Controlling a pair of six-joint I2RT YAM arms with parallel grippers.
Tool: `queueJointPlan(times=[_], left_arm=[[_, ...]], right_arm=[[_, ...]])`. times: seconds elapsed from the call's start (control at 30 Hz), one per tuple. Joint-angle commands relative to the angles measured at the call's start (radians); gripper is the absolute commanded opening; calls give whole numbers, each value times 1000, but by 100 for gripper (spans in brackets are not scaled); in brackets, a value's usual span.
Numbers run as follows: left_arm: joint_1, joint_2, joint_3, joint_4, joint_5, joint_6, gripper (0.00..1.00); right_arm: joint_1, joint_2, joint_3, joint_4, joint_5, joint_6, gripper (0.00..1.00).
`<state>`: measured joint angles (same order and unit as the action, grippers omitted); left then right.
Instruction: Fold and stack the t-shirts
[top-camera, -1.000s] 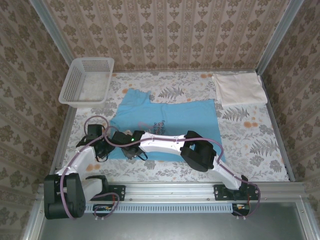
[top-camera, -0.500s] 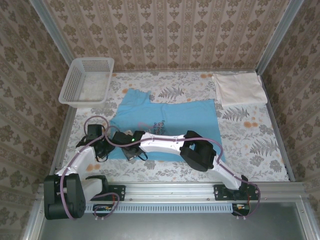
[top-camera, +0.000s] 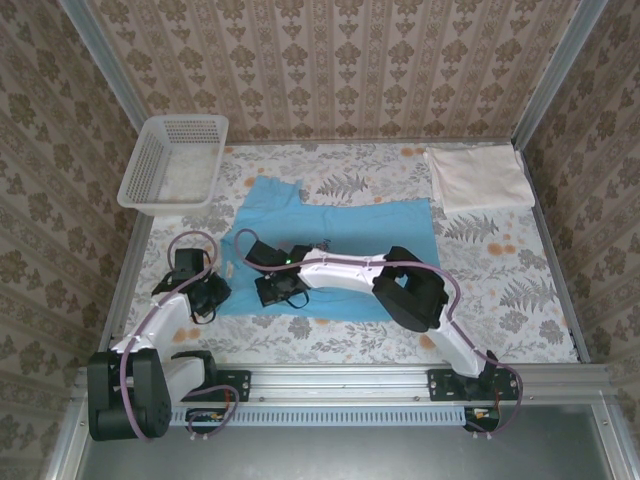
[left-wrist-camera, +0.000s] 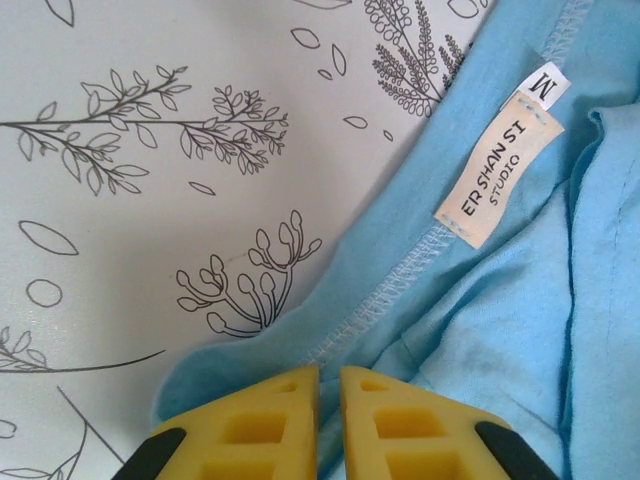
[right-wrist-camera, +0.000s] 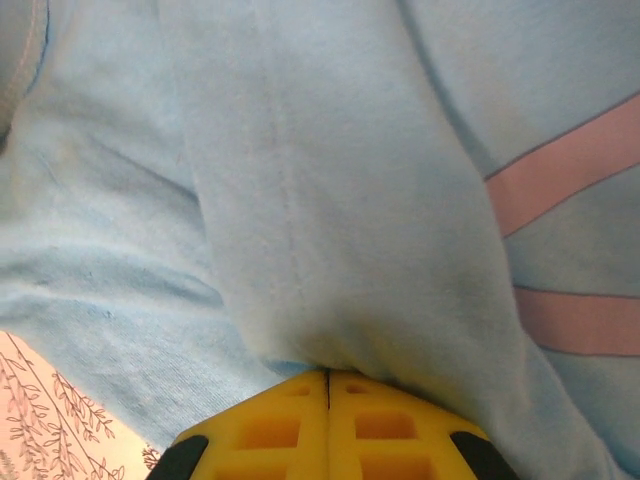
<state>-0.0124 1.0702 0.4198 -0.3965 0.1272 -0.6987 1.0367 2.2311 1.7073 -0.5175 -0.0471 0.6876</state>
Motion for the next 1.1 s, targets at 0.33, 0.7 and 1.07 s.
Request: queueJointPlan(times=[0.33,0.7,1.07], left_arm=[[-5,-26,-10,-21,-19,-1,14],[-5,-27,-10,-21,-23,-2,14],[-8,-28,-10,-22,-25,-2,14]], right_arm=[[-80,-105,-97,122,-167,75,0],[-164,-166,-196,234,-271,144,0],[-253,-176,-280,308,-308,203,0]])
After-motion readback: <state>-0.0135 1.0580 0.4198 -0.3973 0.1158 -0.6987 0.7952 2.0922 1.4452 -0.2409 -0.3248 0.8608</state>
